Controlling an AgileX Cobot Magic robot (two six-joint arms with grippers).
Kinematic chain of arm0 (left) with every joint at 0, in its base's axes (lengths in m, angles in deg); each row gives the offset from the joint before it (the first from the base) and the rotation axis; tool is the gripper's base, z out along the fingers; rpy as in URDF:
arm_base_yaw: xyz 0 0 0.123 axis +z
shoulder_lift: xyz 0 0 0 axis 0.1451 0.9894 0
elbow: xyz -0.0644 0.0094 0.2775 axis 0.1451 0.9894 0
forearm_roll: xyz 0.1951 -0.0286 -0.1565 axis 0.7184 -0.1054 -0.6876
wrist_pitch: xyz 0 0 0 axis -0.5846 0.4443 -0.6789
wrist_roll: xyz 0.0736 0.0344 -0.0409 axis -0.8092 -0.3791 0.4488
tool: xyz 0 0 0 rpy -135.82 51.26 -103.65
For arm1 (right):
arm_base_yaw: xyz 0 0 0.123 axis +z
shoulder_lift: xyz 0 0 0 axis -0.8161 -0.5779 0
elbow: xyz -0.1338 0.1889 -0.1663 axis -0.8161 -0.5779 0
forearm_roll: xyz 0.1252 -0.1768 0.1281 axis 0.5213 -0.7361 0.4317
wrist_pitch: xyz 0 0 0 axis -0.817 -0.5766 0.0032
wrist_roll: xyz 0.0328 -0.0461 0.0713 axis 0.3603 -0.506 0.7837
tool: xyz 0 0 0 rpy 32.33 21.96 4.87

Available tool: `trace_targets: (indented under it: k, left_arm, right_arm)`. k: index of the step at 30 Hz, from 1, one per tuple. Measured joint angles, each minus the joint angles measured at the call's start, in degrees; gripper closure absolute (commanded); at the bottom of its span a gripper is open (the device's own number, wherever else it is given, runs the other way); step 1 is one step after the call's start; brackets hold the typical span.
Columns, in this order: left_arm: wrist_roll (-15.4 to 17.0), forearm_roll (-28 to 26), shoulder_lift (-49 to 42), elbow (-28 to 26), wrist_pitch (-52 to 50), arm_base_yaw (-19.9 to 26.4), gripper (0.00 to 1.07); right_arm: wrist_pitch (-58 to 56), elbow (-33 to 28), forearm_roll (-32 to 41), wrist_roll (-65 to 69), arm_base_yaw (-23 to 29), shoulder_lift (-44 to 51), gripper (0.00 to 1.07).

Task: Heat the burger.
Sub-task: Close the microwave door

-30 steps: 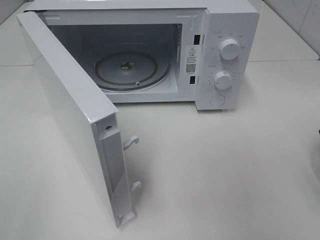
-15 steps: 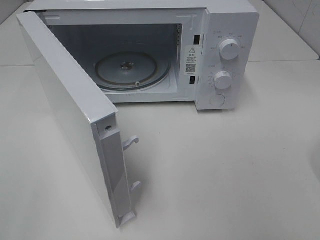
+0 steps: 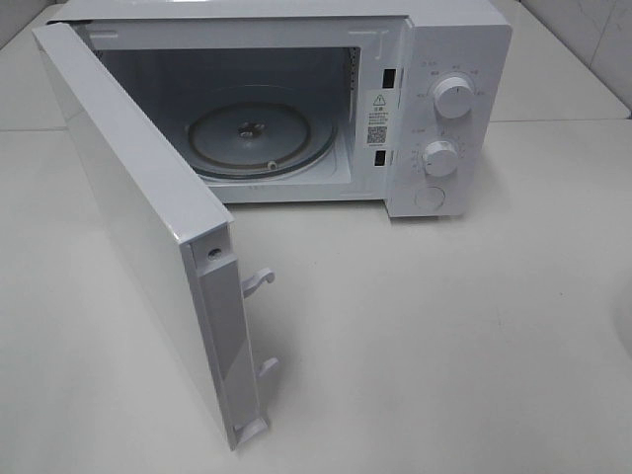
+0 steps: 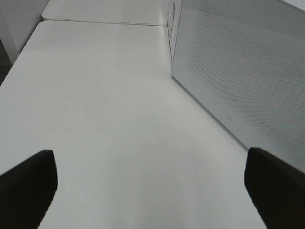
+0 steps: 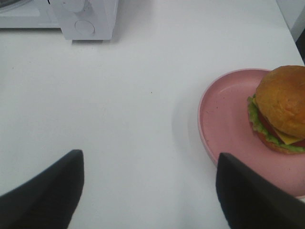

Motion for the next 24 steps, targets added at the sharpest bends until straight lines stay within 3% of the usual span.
trace_targets:
  k: [9, 14, 24]
  left_arm:
    - [0.00, 0.00, 0.00, 0.00, 0.00, 0.00, 0.07]
    - [0.00, 0.00, 0.00, 0.00, 0.00, 0.00, 0.07]
    - [0.00, 0.00, 0.00, 0.00, 0.00, 0.00, 0.07]
  right_arm:
    - [0.00, 0.00, -0.23, 0.00, 0.00, 8.14, 0.25]
    - [-0.17, 0.00, -1.03, 0.29, 0.00, 10.66, 0.06]
    - [-0.17, 0.00, 2.58, -1.49, 0.00, 10.66, 0.06]
